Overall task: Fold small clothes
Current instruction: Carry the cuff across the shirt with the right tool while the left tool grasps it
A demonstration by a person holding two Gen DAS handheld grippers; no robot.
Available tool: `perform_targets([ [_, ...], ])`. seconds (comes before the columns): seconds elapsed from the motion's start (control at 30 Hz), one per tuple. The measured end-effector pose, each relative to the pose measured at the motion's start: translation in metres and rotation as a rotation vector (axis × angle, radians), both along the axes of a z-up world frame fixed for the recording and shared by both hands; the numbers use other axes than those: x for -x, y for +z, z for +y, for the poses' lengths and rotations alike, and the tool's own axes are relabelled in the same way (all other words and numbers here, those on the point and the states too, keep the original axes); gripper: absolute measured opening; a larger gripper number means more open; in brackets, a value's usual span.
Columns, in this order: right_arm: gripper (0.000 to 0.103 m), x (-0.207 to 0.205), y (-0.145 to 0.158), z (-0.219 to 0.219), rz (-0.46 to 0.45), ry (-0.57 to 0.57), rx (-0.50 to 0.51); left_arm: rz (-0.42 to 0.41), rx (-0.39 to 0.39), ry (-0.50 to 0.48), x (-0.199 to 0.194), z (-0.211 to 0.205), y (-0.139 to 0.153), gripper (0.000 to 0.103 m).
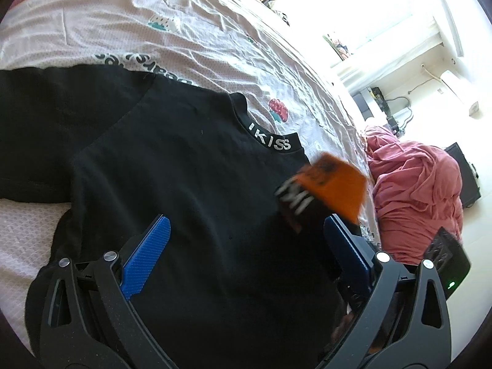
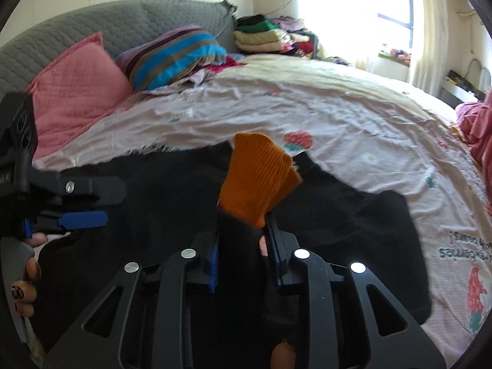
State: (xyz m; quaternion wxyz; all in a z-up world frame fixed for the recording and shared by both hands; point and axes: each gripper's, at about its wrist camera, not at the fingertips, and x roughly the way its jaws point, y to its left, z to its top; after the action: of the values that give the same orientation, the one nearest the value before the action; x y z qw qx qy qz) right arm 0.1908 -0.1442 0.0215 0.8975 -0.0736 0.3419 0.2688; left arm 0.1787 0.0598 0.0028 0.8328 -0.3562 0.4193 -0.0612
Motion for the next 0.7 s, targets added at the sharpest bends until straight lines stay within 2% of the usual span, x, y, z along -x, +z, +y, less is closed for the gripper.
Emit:
perform_targets([
  [0.03, 0.038, 0.002, -0.001, 0.002, 0.008, 0.013, -0.006, 0.002, 0.013, -0.003, 0.000, 0.001, -0.002, 0.093],
  [0.13, 0.042, 0.010, -0.002, 0.001, 0.026, 0.057, -0.025, 0.009, 0.041, -0.011, -0.001, 0.002, -0.008, 0.090],
  [0.17, 0.048, 0.013, -0.001, -0.001, 0.027, 0.066, -0.030, 0.011, 0.052, -0.014, -0.001, 0.002, -0.011, 0.089],
  [0.2, 0.049, 0.018, 0.000, -0.004, 0.027, 0.080, -0.034, 0.015, 0.065, -0.020, -0.002, 0.001, -0.014, 0.087],
  [0.27, 0.050, 0.024, 0.000, -0.007, 0.027, 0.096, -0.031, 0.025, 0.094, -0.033, -0.003, -0.001, -0.020, 0.083],
  [0.33, 0.050, 0.030, 0.000, -0.015, 0.036, 0.099, -0.035, 0.034, 0.106, -0.048, -0.003, -0.004, -0.024, 0.075],
  [0.47, 0.050, 0.036, 0.001, -0.038, 0.080, 0.065, -0.094, 0.043, 0.123, -0.088, -0.006, -0.017, -0.029, 0.072],
  [0.6, 0.050, 0.039, 0.002, -0.057, 0.096, 0.010, -0.132, 0.065, 0.068, -0.101, -0.009, -0.027, -0.031, 0.071],
  [0.7, 0.050, 0.040, 0.002, -0.070, 0.103, -0.029, -0.156, 0.079, 0.030, -0.095, -0.011, -0.030, -0.034, 0.058],
])
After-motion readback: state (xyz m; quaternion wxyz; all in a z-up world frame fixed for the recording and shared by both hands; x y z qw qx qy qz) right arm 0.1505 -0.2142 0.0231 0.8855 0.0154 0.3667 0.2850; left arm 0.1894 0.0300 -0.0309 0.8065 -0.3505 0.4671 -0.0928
